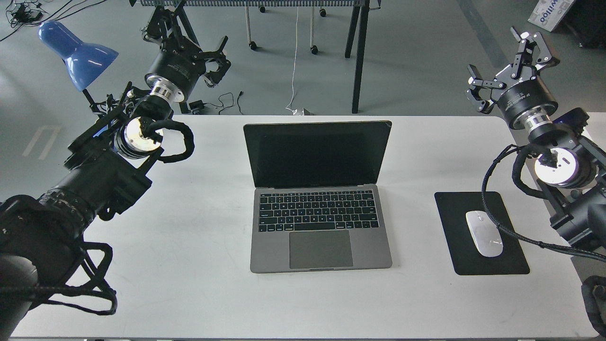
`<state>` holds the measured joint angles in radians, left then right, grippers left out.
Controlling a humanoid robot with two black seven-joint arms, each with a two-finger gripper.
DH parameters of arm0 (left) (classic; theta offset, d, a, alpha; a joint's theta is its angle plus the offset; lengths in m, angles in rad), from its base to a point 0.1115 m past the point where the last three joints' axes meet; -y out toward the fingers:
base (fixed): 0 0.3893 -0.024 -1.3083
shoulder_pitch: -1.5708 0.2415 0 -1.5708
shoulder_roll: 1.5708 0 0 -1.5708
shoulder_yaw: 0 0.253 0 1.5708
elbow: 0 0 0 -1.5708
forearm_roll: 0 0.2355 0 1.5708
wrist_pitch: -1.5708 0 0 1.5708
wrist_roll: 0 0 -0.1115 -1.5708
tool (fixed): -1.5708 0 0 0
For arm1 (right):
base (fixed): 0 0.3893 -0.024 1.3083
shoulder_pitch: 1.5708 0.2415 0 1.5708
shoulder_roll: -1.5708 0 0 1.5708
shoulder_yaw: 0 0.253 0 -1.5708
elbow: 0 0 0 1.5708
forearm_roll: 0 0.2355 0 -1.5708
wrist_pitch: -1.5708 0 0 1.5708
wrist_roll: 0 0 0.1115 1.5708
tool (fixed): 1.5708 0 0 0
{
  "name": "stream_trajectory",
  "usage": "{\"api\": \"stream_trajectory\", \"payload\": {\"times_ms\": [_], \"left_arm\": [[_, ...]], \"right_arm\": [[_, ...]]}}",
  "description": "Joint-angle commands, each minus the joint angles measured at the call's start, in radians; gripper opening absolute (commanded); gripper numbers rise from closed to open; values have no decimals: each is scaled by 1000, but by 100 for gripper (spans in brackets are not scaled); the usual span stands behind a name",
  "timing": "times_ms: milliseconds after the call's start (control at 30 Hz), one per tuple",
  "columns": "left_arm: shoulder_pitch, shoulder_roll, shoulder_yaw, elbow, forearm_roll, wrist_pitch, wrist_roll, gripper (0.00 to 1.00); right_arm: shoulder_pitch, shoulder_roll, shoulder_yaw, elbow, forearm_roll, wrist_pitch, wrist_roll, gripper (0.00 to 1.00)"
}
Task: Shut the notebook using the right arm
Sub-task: 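Raise the right gripper and swing it toward the laptop's open screen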
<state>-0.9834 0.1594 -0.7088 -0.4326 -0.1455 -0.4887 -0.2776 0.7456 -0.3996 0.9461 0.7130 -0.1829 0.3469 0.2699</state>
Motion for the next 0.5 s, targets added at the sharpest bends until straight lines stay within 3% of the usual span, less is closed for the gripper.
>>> {"api": "stream_trajectory", "payload": {"times_ms": [0,233,467], "left_arm": [[0,0,0,0,0,0,0,100],[0,0,2,0,0,0,1,100],[0,0,2,0,0,0,1,100]], "right_arm": [[64,-10,-111,-6,-41,1,-1,100],[265,1,-387,-117,-79,1,-1,100],[376,160,-627,-320,-79,4,8,100]]}}
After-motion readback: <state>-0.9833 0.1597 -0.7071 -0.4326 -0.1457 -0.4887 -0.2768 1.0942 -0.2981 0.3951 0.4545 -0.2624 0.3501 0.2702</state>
